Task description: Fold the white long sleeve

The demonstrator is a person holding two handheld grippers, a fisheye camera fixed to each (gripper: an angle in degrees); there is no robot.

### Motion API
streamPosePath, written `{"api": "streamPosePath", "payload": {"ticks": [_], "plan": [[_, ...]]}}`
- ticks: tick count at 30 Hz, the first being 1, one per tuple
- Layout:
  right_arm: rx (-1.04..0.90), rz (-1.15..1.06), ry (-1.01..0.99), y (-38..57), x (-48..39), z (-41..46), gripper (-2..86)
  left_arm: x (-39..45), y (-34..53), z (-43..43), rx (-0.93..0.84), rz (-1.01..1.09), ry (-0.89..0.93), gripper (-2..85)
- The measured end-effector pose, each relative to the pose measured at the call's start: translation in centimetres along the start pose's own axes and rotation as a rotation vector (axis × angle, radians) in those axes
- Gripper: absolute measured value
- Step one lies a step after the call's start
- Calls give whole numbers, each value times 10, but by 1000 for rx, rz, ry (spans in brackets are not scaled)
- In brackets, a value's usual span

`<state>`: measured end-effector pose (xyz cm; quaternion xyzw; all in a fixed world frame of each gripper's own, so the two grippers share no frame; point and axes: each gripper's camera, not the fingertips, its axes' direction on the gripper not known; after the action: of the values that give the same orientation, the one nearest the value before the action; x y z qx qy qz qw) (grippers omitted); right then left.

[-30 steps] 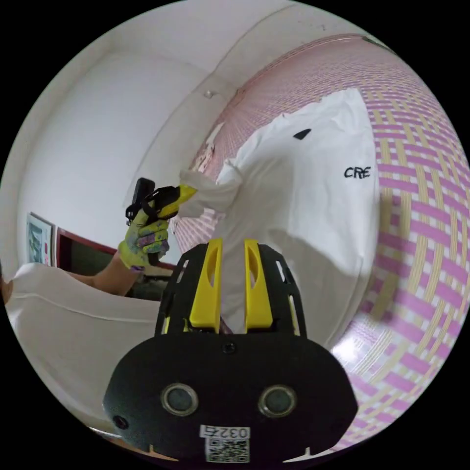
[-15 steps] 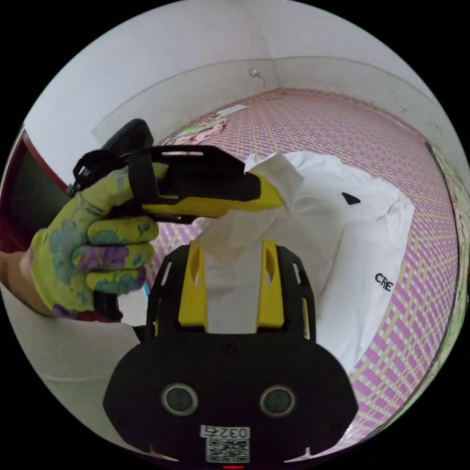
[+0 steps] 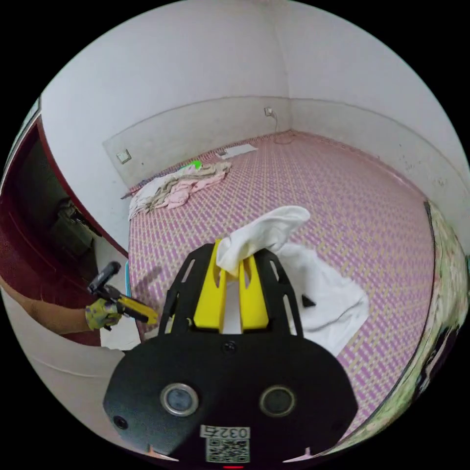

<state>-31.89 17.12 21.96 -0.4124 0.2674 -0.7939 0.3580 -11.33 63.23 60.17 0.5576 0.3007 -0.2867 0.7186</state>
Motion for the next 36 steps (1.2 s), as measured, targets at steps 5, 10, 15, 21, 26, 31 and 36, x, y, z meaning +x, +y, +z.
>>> {"api": "streamPosePath", "payload": {"ticks": [5,10,15,21,26,31,36], "plan": [[147,-162,-22,-118,-1,-57,27,25,19,16,-25,51,-48,36],[209,-216,-9,-211,1,-91,19,52,23,34,-124,74,-16,-8],[139,-172,-32,-255,25,-69,19,64,30,18,-95,56,74,-12],[23,-60,-25,-265,71,-24,14,68,33,16,-101,14,64,-12],[73,-7,-16,-255,110,-31,7,78,37,11,-92,25,107,-12],[-14,77,55,-247,157,-22,6,108,39,15,-125,60,83,-13],[40,171,126,-222,206,-31,3,217,20,41,-166,338,80,-13]]}}
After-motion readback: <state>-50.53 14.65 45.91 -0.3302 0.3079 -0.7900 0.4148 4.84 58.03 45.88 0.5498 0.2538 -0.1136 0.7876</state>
